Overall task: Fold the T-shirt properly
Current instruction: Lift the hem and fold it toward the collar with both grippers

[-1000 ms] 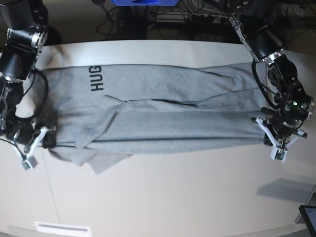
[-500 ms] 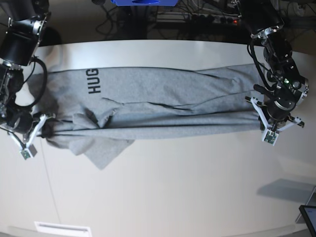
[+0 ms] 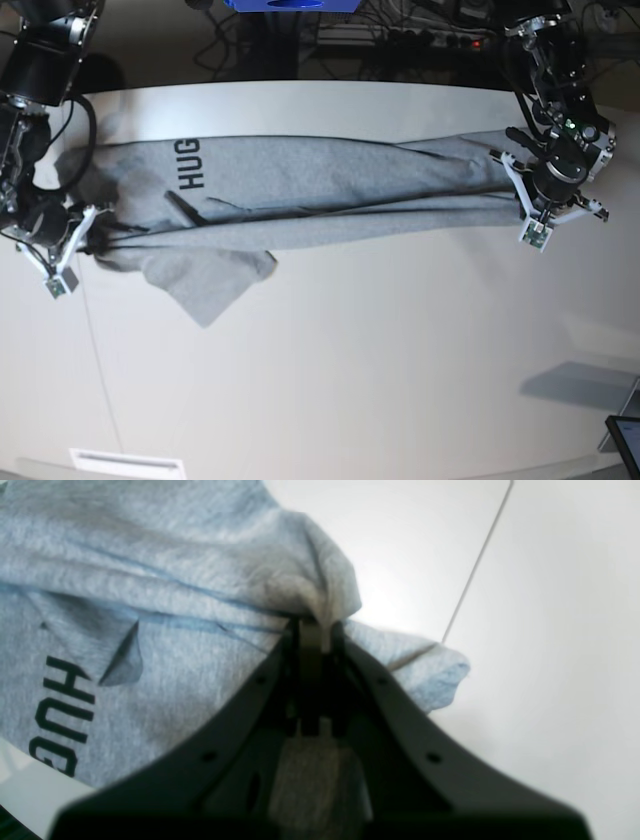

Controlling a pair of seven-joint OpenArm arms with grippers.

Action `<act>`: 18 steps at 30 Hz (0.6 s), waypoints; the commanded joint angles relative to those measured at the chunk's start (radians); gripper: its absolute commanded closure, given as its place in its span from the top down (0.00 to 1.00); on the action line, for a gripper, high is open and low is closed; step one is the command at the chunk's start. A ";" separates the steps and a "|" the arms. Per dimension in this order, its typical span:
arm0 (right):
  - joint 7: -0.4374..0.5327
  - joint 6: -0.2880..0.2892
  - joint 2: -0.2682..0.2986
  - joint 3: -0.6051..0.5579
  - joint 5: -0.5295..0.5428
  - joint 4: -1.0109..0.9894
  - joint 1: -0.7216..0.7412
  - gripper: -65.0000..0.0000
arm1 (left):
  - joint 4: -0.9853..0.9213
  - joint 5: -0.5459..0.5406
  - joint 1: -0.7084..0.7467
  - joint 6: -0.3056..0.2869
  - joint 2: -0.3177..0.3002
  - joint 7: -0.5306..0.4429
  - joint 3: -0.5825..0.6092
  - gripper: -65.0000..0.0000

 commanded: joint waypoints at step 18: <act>0.009 -0.001 -0.021 0.046 -0.004 0.117 -0.096 0.00 | 0.012 0.017 0.124 0.010 -0.036 -0.003 0.077 0.00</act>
